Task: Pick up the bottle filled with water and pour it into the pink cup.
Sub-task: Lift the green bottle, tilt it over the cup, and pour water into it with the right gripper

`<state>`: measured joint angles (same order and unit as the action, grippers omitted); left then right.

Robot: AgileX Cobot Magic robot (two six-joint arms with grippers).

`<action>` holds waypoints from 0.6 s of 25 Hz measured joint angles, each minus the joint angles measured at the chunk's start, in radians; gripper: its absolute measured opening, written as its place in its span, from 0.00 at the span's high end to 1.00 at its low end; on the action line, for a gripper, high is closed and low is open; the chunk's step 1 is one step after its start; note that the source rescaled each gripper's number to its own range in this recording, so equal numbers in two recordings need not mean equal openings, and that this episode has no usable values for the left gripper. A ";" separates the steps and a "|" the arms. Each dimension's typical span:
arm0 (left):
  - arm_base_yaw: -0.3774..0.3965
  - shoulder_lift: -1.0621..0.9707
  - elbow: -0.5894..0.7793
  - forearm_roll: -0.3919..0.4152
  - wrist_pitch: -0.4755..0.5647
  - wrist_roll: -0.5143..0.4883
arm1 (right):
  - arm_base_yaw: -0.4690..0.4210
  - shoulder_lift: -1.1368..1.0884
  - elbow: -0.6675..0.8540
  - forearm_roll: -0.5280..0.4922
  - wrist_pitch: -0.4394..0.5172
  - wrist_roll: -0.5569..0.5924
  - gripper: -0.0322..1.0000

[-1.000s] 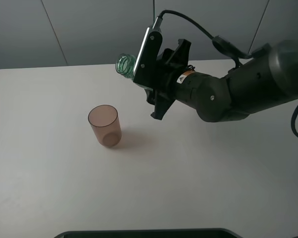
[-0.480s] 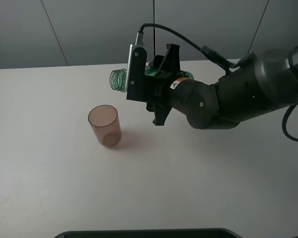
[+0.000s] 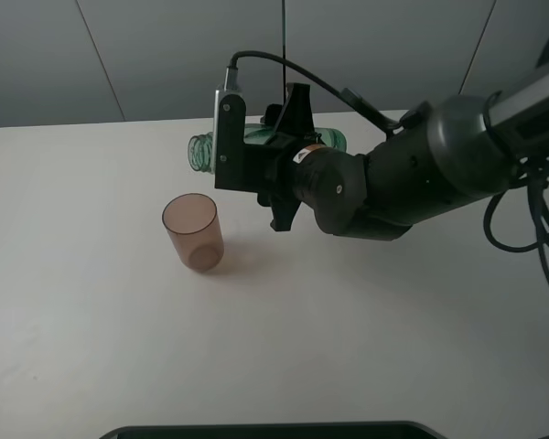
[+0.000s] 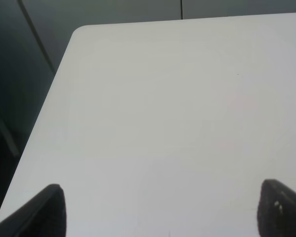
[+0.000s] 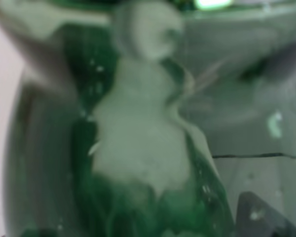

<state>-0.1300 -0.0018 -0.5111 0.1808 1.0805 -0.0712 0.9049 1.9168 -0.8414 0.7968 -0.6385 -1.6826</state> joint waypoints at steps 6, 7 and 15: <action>0.000 0.000 0.000 0.000 0.000 0.000 | 0.000 0.002 -0.022 0.049 0.000 -0.052 0.97; 0.000 0.000 0.000 0.000 0.000 0.000 | 0.000 0.002 -0.024 0.055 0.000 -0.060 0.97; 0.000 0.000 0.000 0.000 0.000 0.000 | 0.000 0.002 -0.028 0.080 0.000 -0.113 0.97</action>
<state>-0.1300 -0.0018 -0.5111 0.1808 1.0805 -0.0712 0.9049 1.9185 -0.8696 0.8765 -0.6385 -1.7953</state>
